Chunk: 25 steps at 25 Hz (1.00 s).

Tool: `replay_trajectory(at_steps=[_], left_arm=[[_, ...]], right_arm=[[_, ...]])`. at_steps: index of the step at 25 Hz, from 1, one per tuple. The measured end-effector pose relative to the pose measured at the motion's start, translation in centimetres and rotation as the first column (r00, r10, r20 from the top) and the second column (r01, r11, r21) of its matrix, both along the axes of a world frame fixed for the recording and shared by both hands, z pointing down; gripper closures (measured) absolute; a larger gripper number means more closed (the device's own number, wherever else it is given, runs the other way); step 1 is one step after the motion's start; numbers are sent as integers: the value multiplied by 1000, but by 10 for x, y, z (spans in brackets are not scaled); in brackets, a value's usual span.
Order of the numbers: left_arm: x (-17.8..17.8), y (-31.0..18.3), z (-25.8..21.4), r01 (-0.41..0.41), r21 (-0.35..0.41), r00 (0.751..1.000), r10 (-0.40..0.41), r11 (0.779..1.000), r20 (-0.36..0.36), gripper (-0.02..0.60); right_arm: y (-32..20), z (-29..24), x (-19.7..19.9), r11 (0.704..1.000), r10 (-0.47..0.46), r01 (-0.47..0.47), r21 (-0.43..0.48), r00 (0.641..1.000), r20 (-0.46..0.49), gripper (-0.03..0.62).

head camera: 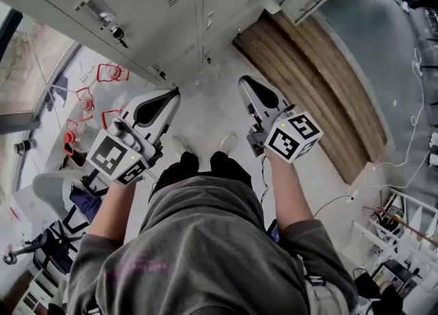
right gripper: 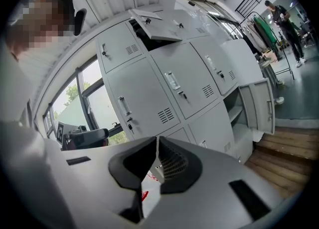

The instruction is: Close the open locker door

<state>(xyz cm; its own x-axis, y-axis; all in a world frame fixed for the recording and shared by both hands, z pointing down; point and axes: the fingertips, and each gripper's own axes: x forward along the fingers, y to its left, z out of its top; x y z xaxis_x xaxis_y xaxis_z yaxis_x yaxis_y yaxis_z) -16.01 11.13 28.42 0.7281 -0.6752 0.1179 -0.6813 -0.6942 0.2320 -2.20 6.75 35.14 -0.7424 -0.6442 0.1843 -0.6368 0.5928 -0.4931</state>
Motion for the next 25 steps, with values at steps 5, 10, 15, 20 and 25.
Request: replay_trajectory(at_steps=[5, 10, 15, 20, 25], left_arm=[[63, -17, -7, -39, 10, 999, 39, 999, 11, 568], [119, -32, -13, -62, 29, 998, 62, 998, 13, 568], [166, -42, -18, -86, 51, 996, 86, 995, 14, 568], [199, -56, -17, -112, 49, 994, 112, 992, 13, 568], [220, -78, -12, -132, 36, 991, 132, 991, 7, 568]], right_arm=[[-13, -10, 66, 999, 37, -37, 21, 999, 10, 563], [-20, -13, 122, 998, 60, -60, 31, 998, 18, 563], [-25, -15, 169, 995, 82, -83, 46, 996, 20, 565], [-35, -13, 204, 993, 110, -111, 43, 994, 24, 565], [-49, -10, 222, 992, 125, -125, 28, 992, 21, 565]])
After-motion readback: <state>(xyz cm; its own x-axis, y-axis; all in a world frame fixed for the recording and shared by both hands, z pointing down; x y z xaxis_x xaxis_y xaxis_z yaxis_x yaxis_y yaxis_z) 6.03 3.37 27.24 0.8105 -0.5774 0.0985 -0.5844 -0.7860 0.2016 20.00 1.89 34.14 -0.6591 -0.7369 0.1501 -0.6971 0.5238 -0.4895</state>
